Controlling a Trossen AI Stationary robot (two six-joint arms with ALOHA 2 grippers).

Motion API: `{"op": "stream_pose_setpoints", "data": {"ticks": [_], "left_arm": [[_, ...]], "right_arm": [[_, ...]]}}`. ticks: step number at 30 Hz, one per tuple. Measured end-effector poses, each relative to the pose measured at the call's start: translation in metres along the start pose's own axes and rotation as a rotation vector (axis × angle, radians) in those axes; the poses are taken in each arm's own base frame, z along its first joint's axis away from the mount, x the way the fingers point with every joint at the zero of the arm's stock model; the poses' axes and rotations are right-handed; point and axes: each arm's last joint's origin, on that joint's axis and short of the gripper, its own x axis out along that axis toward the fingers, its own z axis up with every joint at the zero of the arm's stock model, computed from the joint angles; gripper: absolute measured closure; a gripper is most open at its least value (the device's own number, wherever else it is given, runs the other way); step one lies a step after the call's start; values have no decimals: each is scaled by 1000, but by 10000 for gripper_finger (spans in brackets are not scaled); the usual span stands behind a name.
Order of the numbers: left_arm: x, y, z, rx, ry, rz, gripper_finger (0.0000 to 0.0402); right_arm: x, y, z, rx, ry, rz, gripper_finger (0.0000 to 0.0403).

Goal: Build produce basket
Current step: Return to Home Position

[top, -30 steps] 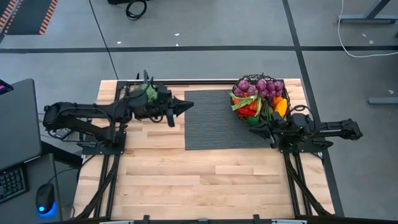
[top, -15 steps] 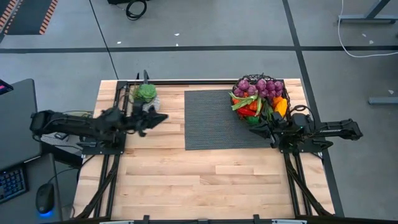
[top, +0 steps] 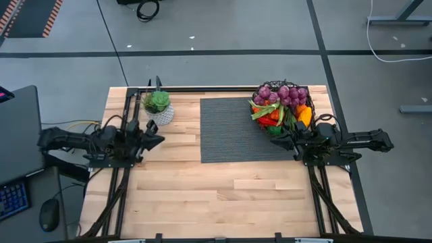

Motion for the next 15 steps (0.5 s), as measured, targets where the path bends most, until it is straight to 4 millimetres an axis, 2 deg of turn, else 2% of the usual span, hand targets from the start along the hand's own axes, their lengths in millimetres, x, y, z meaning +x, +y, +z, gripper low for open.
{"op": "stream_pose_setpoints", "data": {"ticks": [3, 10, 15], "left_arm": [[-5, 0, -5, 74, 50, -40, 400], [-13, 10, -25, 105, 272, 60, 399], [-14, 12, -27, 111, 292, 104, 394]], "right_arm": [[0, 0, 0, 0, 0, 1, 389], [0, 0, 0, 0, -1, 1, 389], [0, 0, 0, 0, -1, 1, 387]]}}
